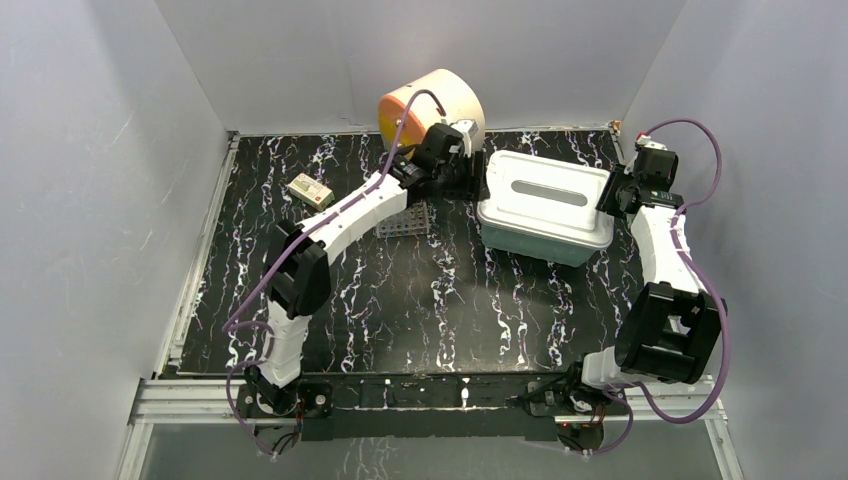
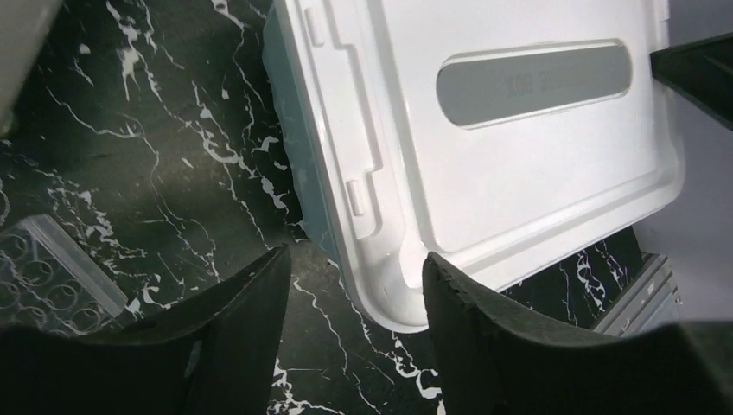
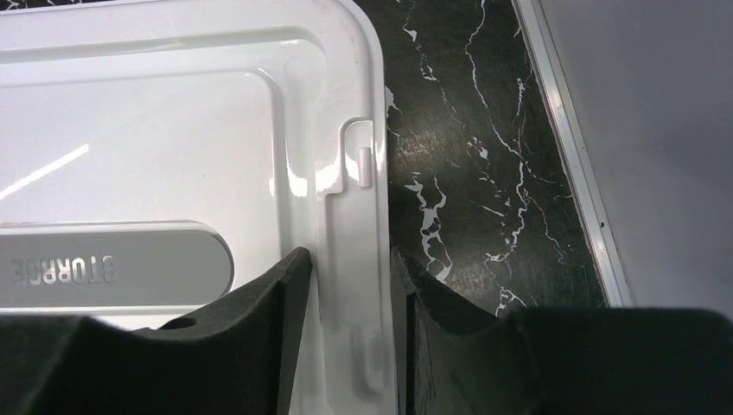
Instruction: Organize the chemistry lab equipment
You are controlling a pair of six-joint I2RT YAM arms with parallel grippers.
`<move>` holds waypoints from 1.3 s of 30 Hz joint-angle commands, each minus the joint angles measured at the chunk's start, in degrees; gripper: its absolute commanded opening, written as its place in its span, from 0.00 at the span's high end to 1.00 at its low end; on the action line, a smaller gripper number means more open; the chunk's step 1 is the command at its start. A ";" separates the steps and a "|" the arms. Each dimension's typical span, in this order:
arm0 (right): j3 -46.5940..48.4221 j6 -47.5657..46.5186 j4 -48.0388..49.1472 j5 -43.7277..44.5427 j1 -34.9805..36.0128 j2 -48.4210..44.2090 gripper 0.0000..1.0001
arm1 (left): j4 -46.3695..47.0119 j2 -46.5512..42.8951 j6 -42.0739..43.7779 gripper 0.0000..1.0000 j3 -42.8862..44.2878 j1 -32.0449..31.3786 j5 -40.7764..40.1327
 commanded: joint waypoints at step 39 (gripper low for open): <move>1.33 5.35 -4.23 -4.18 0.63 1.55 0.58 | 7.81 -2.65 2.45 0.75 -30.36 -0.48 -2.67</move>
